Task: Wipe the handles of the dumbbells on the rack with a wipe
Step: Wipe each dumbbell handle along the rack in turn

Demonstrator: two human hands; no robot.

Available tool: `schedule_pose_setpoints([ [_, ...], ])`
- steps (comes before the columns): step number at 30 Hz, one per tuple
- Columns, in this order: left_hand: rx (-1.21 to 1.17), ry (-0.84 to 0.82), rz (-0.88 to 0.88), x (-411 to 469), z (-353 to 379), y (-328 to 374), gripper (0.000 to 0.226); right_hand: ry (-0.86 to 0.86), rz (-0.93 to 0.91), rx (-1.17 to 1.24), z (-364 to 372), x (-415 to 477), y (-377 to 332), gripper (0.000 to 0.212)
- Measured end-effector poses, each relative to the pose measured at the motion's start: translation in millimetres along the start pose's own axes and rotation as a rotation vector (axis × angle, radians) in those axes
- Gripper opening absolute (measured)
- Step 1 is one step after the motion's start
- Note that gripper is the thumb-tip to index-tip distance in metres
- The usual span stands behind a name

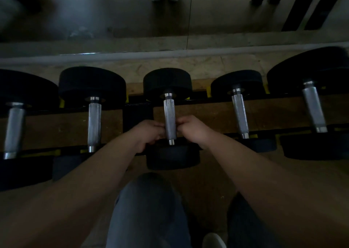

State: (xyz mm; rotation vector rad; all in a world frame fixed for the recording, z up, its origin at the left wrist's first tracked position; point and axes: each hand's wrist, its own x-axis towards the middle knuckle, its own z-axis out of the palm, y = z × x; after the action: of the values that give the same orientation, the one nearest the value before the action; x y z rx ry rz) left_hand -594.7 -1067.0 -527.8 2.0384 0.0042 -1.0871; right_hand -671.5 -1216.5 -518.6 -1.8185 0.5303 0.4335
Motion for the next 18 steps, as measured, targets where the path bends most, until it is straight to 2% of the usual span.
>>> schedule_pose_setpoints([
  [4,-0.171,0.149,0.052,-8,12,3,0.018,-0.046,0.046,-0.05,-10,6,3,0.036],
  [7,-0.165,0.195,0.145,-15,18,3,0.022,-0.053,0.092,-0.135,-13,8,1,0.028],
  [10,-0.109,0.359,0.222,-20,28,0,0.025,-0.054,0.072,-0.275,-16,8,-4,0.015],
  [12,-0.059,0.423,0.224,-23,34,-3,0.034,0.032,0.059,-0.132,-18,16,-6,0.019],
  [15,-0.09,0.447,0.194,-28,36,-1,0.036,0.099,0.041,0.148,-22,32,-7,0.038],
  [18,-0.074,0.445,0.165,-30,36,2,0.037,-0.087,0.116,0.121,-22,33,-3,0.036],
])
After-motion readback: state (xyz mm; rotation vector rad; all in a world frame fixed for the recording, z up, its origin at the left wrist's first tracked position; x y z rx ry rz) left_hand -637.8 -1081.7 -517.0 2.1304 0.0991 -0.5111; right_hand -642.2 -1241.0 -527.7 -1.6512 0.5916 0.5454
